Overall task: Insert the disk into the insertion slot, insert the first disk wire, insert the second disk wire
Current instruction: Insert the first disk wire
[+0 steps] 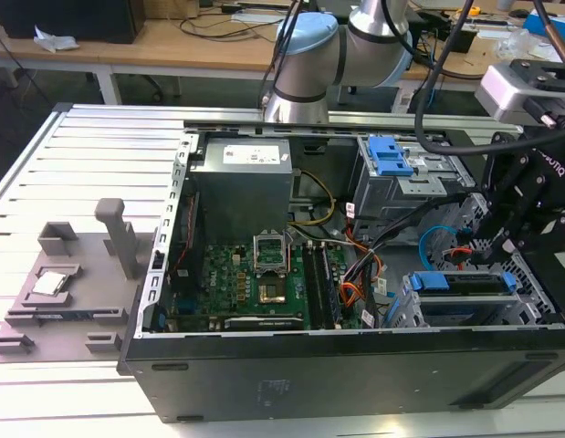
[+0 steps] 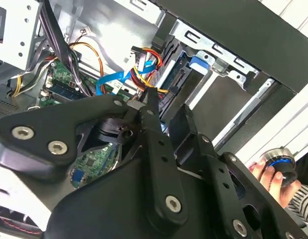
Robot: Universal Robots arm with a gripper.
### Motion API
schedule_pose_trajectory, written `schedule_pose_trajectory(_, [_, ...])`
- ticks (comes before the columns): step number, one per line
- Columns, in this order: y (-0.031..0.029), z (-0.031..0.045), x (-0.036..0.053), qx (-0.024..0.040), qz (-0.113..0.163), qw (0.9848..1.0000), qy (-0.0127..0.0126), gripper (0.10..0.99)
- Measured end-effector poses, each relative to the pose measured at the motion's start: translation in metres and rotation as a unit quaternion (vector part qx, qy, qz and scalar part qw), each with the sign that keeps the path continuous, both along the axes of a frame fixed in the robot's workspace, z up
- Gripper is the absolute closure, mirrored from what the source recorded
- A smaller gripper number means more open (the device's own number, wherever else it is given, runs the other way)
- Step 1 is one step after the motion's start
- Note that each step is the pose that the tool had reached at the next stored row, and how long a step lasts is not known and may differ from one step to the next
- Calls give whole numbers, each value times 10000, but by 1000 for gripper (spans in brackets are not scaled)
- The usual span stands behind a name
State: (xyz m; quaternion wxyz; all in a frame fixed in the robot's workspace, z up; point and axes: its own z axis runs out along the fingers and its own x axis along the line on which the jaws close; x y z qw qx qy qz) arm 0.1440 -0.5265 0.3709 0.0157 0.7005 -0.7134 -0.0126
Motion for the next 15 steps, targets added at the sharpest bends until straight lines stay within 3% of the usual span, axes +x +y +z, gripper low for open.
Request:
schedule_pose_trajectory(6, [13, -135, -7, -2, 0, 10000, 0, 725])
schedule_pose_trajectory(12, [13, -142, -8, -2, 0, 10000, 0, 737])
schedule_pose_trajectory(15, [13, -144, -8, -2, 0, 10000, 0, 922])
